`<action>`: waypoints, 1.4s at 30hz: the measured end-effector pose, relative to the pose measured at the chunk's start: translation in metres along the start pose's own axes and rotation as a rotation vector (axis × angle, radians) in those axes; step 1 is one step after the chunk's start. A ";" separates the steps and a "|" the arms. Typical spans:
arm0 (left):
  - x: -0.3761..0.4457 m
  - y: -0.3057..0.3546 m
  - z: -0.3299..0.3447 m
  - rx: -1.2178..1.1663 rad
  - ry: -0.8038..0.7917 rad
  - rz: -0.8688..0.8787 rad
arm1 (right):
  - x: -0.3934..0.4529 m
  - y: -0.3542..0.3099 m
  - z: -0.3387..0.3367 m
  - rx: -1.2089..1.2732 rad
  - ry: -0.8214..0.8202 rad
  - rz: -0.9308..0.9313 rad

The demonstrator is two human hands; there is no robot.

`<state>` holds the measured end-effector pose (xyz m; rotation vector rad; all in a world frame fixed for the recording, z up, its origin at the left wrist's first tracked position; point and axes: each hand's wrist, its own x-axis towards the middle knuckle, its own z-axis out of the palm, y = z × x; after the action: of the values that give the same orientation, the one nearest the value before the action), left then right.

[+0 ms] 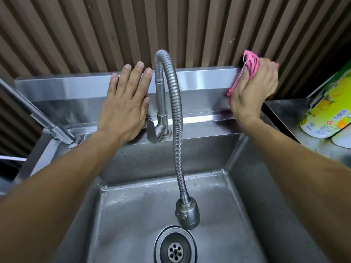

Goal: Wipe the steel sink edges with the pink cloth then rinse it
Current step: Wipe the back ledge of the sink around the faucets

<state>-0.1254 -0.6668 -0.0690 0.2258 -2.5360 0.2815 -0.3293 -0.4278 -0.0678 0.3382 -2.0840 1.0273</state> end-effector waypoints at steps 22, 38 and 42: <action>-0.147 -0.023 -0.077 -0.082 -0.391 -0.460 | -0.095 -0.111 -0.163 0.383 -0.484 -0.480; -0.182 -0.066 -0.086 -0.120 -0.525 -0.474 | -0.184 -0.239 0.015 0.046 -0.823 -0.780; -0.184 -0.055 -0.088 -0.061 -0.519 -0.509 | -0.209 -0.224 0.028 -0.059 -0.936 -0.756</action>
<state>0.0841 -0.6798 -0.0917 1.0115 -2.8563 -0.0686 -0.0865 -0.6117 -0.1079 1.6721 -2.3834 0.3357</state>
